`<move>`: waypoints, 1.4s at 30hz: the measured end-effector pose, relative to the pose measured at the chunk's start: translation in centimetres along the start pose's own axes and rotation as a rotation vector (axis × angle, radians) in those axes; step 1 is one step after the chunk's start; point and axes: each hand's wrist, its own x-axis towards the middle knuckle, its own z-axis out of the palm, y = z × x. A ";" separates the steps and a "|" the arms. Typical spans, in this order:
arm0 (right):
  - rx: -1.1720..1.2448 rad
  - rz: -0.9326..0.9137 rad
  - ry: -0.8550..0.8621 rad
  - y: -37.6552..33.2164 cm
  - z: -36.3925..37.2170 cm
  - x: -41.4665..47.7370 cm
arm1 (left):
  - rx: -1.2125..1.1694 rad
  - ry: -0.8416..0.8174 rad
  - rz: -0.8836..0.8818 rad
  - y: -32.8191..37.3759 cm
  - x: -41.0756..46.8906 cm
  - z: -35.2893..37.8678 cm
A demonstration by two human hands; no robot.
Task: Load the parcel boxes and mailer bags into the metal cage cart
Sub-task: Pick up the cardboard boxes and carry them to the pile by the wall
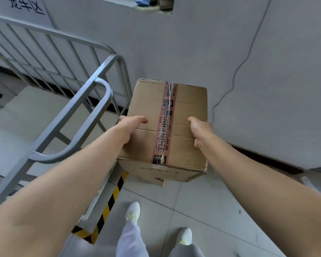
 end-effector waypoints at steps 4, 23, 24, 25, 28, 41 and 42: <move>-0.020 0.083 0.098 2.1 3.6 3.0 | 0.090 -0.037 0.001 -0.9 4.8 -0.2; -0.013 0.222 0.252 0.7 12.3 6.4 | 0.261 -0.087 0.047 1.9 15.9 -1.8; -0.012 0.215 0.245 0.8 12.1 6.2 | 0.261 -0.088 0.049 1.8 15.7 -1.8; -0.008 0.209 0.239 0.7 11.9 6.1 | 0.256 -0.085 0.052 1.8 15.5 -1.8; 0.004 0.158 0.228 0.4 11.3 6.1 | 0.224 -0.083 0.056 2.0 15.3 -1.9; -0.082 0.179 0.141 0.8 10.7 6.1 | 0.253 -0.099 0.080 1.9 15.0 -1.6; -0.084 0.179 0.139 0.8 10.6 6.0 | 0.260 -0.097 0.084 1.9 14.8 -1.7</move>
